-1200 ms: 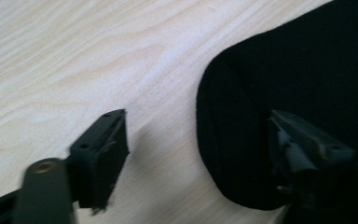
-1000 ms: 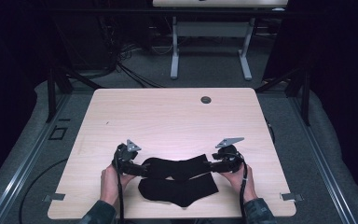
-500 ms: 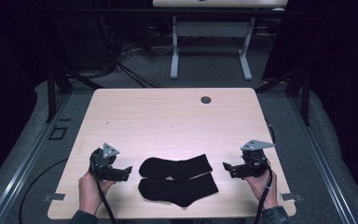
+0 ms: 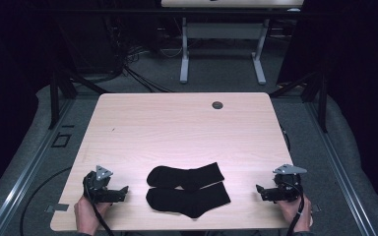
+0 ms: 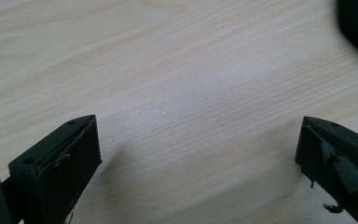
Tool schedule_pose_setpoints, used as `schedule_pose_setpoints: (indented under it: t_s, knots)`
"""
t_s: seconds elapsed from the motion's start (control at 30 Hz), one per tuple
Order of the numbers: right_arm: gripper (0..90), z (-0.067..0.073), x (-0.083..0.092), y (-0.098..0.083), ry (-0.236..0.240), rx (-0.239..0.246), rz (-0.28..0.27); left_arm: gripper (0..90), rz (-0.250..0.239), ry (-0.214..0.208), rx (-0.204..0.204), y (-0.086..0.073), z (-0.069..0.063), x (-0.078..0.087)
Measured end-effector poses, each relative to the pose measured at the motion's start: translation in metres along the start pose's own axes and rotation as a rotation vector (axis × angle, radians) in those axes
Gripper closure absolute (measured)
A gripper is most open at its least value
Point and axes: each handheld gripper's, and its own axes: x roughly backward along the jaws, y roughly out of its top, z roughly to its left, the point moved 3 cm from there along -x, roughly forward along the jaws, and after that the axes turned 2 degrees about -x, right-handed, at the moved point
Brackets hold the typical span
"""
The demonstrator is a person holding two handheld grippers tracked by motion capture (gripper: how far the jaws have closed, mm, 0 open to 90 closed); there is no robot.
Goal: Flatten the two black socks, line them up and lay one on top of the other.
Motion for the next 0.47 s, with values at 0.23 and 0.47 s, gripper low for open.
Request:
schedule_pose_setpoints:
  t_s: [0.23,0.47]
  knots:
    - [0.0,-0.008,-0.006,-0.012,0.015,-0.03,-0.02,0.0,-0.057,-0.01,0.035,-0.005,0.003,-0.002]
    - [0.0,-0.008,-0.006,-0.014,0.009,-0.03,-0.042,0.0,-0.056,-0.024,0.03,-0.004,0.004,-0.003]
